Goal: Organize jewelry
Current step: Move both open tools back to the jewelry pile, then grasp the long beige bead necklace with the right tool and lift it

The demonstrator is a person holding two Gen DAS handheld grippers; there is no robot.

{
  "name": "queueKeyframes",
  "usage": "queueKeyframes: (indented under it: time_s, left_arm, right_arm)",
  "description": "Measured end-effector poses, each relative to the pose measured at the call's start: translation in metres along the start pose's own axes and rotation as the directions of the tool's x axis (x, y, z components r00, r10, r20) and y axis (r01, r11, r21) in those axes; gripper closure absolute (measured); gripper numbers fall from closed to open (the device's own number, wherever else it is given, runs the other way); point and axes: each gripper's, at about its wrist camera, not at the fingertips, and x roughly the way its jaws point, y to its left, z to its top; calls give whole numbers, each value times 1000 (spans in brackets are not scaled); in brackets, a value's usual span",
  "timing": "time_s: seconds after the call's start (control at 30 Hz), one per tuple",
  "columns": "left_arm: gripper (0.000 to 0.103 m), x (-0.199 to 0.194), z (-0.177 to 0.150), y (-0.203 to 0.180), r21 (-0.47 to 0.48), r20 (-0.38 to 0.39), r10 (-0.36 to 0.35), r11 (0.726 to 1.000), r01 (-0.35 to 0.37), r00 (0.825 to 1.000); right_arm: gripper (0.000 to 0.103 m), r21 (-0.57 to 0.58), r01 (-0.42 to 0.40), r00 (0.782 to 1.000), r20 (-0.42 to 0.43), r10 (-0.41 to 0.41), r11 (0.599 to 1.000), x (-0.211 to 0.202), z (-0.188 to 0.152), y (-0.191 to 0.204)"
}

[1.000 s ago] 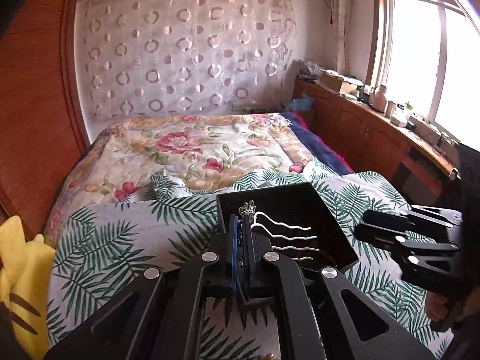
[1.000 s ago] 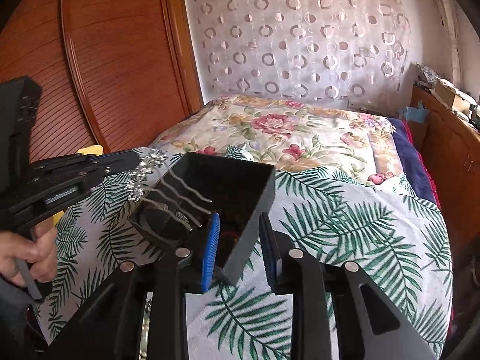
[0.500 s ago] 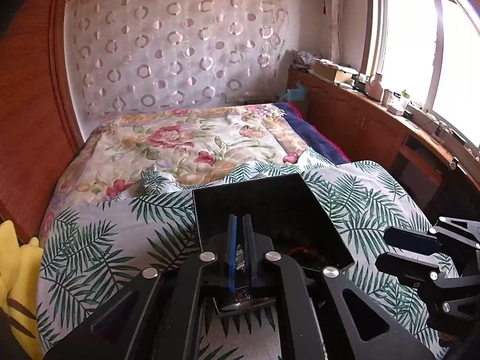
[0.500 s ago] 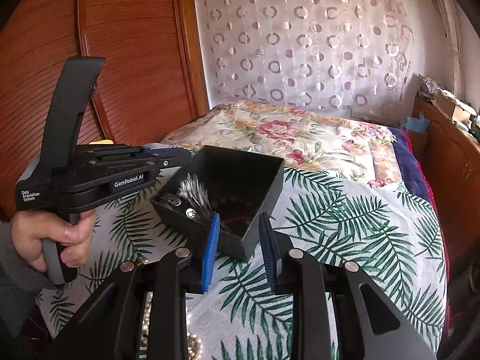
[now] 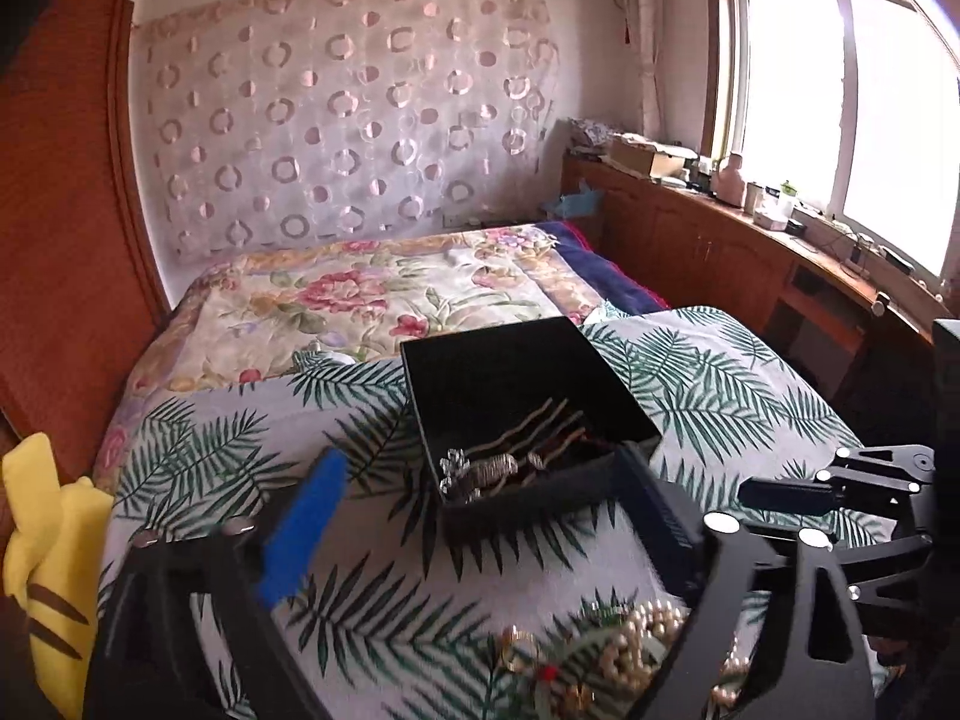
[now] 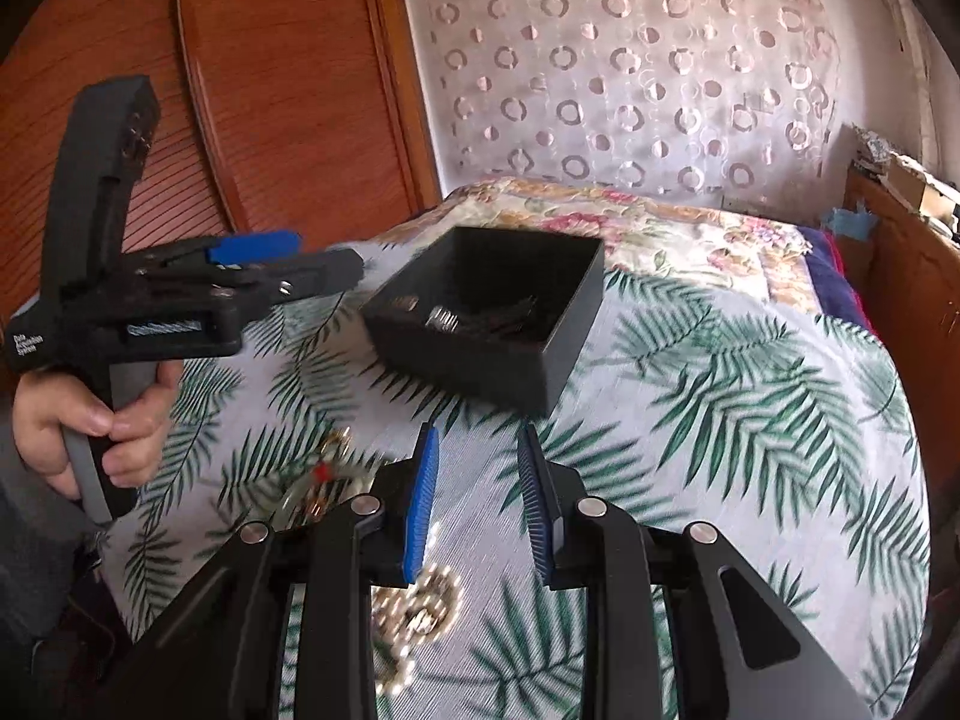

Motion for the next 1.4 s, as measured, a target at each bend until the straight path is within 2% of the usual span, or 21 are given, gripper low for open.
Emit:
queueKeyframes:
  time_s: [0.1, 0.4, 0.6, 0.93, 1.23, 1.27, 1.3, 1.33, 1.4]
  left_arm:
    - [8, -11, -13, 1, -12, 13, -13, 1000, 13, 1000]
    - [8, -30, -59, 11, -57, -22, -33, 998, 32, 999]
    - [8, -36, -79, 18, -77, -51, -47, 996, 43, 998]
    - [8, -39, -90, 18, -73, -70, -53, 996, 48, 996]
    - [8, -41, -92, 12, -63, -73, -65, 996, 61, 995]
    - [8, -41, -93, 11, -63, -72, -66, 996, 62, 995]
    - [8, -41, -93, 11, -63, -72, -68, 996, 63, 995]
    - [8, -41, -93, 11, -63, -73, -68, 996, 63, 995]
    - [8, -41, -93, 10, -63, -72, -68, 996, 63, 995]
  right_arm:
    - [74, -12, -18, 1000, -22, 18, 1000, -1, -14, 11]
    - [74, -35, -52, 994, -94, 48, 998, -5, -47, 24]
    - [74, -73, -33, 991, -129, 24, 997, 0, -59, 30]
    - [74, -155, 1, 988, -152, -25, 988, 13, -47, 44]
    - [72, -174, -13, 984, -176, -18, 985, 22, -40, 43]
    - [75, -172, -22, 984, -179, -10, 985, 21, -40, 43]
    - [84, -173, -23, 984, -178, -8, 985, 21, -40, 42]
    - [85, -175, -23, 985, -175, -8, 984, 21, -40, 42]
    - [98, -166, -25, 987, -162, -2, 986, 16, -39, 41]
